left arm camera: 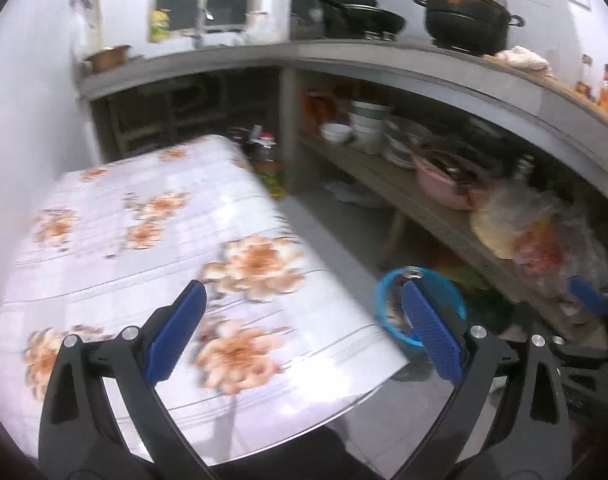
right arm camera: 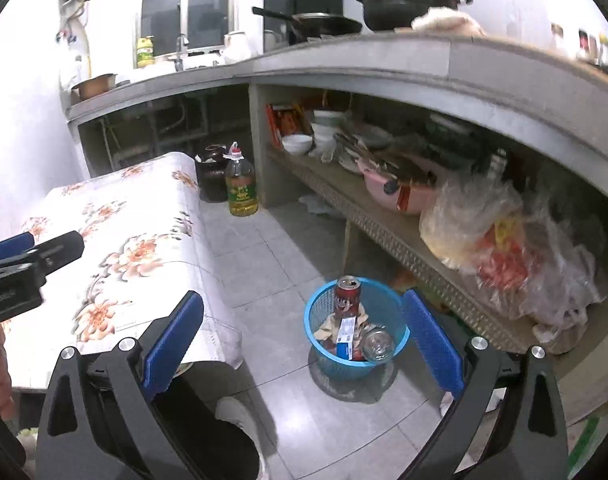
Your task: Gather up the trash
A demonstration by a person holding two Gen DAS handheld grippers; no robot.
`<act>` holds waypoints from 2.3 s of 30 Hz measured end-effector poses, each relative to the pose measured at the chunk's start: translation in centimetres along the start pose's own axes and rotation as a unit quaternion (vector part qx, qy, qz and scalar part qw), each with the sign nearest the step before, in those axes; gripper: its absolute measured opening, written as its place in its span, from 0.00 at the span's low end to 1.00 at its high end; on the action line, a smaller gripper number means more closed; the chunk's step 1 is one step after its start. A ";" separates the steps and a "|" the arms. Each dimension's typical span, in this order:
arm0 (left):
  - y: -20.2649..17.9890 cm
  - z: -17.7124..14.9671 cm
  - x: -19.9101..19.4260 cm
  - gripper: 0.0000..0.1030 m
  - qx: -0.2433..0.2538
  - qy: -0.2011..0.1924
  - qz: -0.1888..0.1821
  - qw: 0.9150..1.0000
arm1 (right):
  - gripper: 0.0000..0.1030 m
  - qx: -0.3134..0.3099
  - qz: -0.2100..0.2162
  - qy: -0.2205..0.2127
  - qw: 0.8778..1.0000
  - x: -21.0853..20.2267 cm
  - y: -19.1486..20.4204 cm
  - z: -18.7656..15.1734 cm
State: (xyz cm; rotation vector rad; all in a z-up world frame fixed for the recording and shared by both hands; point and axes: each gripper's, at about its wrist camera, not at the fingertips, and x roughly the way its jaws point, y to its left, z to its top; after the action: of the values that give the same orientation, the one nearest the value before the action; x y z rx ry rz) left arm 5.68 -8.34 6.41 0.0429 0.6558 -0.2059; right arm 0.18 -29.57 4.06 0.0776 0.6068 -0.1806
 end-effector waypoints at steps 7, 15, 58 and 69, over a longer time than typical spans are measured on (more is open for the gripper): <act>0.8 -2.4 0.6 0.92 -0.007 0.074 0.065 0.995 | 0.94 -0.018 -0.035 0.055 0.998 0.6 2.1 -1.9; 1.4 -4.8 -0.1 0.92 -0.030 0.112 0.079 0.990 | 0.94 -0.026 -0.038 0.091 0.995 1.3 2.6 -3.4; 0.1 -5.1 -0.2 0.92 0.018 0.134 0.074 0.988 | 0.94 -0.009 -0.057 0.116 0.992 1.8 0.3 -3.9; 0.4 -5.2 -0.2 0.92 0.013 0.135 0.074 0.988 | 0.94 -0.008 -0.059 0.116 0.992 1.8 0.2 -3.9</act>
State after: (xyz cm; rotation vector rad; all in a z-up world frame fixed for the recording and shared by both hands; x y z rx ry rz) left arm 2.43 -7.35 2.39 0.1464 0.9161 -0.0653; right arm -0.51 -29.16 -0.14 0.0471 0.8447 -0.2837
